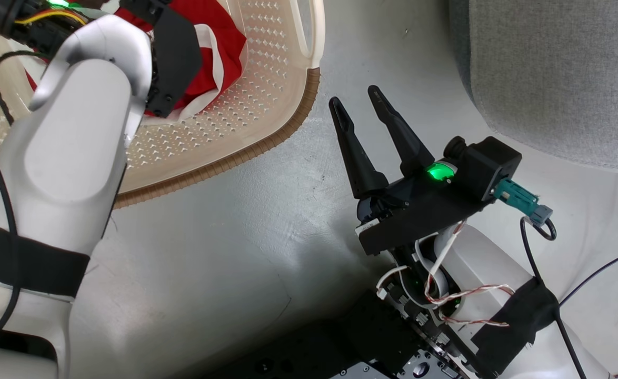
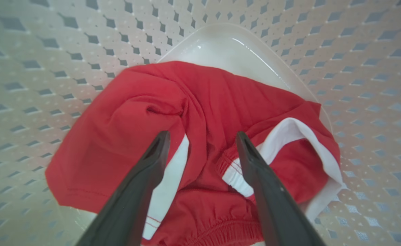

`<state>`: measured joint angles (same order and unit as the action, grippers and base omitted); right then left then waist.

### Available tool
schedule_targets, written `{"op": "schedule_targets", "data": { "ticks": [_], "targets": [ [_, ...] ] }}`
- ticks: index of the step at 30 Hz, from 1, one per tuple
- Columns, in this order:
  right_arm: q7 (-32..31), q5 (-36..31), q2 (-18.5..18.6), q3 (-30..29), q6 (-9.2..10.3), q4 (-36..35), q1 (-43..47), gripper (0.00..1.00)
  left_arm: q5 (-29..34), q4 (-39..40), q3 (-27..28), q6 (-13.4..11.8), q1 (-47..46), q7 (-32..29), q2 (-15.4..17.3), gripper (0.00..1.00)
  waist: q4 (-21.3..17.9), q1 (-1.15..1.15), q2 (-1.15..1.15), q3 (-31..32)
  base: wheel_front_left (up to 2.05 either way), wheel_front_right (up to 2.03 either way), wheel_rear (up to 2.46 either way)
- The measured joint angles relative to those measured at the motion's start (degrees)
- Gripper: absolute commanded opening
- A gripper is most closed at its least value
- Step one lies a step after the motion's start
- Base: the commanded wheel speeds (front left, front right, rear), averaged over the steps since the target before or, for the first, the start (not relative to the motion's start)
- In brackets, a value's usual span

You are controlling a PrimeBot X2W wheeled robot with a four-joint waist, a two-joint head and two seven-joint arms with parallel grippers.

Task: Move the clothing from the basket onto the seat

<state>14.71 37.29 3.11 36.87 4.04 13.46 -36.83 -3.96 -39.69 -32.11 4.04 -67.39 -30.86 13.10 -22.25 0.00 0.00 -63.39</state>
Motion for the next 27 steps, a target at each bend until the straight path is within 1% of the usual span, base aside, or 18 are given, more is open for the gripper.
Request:
{"op": "schedule_targets", "data": {
  "ticks": [7,13,20,27],
  "targets": [
    [0.0,0.0,0.0,-0.3,0.00,0.1,0.0,1.00,-2.6,-1.5,1.0,0.0,1.1,-0.6,-1.5,1.00,0.2,0.00,0.00,-0.3,0.00,0.00,0.00],
    [0.0,-0.6,0.0,-0.6,-0.01,0.2,0.0,1.00,-3.5,-2.7,1.7,0.0,1.3,-1.1,-2.3,1.00,0.5,0.00,0.00,-0.6,0.00,0.00,0.00],
    [0.0,-1.2,0.0,-1.3,-0.10,0.6,0.0,1.00,-3.6,-3.9,1.7,0.0,1.8,-1.8,-3.0,1.00,0.7,0.00,0.00,-1.0,0.00,0.00,0.00],
    [0.0,-1.5,0.0,-1.3,-0.34,0.6,0.0,1.00,-3.6,-4.9,1.6,0.0,1.8,-2.2,-3.0,1.00,1.0,0.00,0.00,-1.2,0.00,0.00,0.00]
  ]
}}
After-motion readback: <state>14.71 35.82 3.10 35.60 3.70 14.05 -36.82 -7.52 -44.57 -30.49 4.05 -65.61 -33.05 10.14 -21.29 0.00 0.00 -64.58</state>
